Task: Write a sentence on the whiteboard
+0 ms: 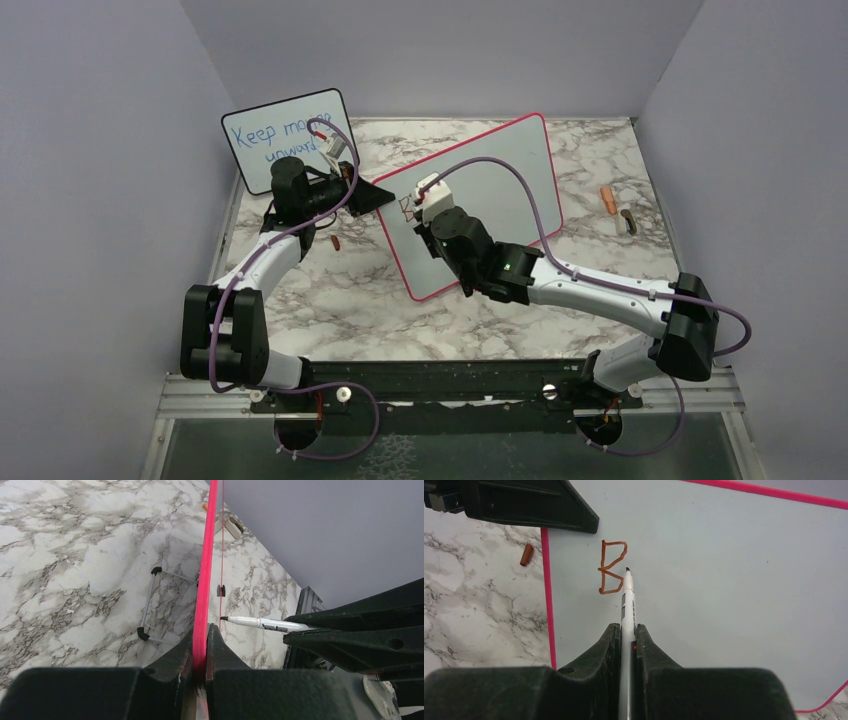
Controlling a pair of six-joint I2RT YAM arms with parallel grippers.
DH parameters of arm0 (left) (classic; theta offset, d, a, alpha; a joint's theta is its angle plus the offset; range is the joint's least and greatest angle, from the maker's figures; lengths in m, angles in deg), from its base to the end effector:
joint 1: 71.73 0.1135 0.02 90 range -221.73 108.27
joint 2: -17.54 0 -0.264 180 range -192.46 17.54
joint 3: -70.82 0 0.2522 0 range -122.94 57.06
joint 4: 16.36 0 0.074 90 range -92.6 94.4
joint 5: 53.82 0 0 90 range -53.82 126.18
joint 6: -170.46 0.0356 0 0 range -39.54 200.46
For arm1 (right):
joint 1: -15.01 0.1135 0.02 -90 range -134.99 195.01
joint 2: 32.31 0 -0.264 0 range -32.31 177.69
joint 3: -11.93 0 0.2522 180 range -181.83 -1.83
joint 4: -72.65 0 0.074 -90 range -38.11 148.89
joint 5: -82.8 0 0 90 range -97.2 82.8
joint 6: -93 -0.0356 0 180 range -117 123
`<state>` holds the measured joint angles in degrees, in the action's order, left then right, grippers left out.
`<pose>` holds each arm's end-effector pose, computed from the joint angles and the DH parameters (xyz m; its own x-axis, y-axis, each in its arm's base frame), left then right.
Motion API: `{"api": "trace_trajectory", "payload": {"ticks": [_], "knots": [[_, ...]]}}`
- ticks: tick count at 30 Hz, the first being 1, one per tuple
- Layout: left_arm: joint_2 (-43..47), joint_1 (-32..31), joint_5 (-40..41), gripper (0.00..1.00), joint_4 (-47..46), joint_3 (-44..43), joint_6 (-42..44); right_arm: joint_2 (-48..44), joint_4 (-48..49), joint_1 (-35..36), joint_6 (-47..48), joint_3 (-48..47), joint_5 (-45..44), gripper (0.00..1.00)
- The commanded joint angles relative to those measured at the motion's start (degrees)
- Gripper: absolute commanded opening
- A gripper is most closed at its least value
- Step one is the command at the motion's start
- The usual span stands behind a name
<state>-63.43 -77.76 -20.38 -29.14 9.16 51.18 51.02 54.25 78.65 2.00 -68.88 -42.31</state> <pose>0.3048 -0.0621 0.2802 -0.5302 -0.2150 -0.8202 0.7143 0.4079 -0.5687 0.1683 0.2934 0.3278 -0.1671 -0.3051 -0.9375 -0.4916 0.8501 -0.1890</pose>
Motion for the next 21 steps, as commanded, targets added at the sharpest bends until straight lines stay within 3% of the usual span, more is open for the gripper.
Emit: {"api": "trace_trajectory", "payload": {"ticks": [1,21], "knots": [[-2.0,-0.7,0.9,0.00,3.8,0.3,4.4,1.0,-0.6,-0.3,-0.1,-0.4,-1.4,0.01],[-2.2,-0.7,0.8,0.00,3.8,0.3,4.3,1.7,-1.5,-1.2,-1.9,0.9,-1.6,0.01]]}}
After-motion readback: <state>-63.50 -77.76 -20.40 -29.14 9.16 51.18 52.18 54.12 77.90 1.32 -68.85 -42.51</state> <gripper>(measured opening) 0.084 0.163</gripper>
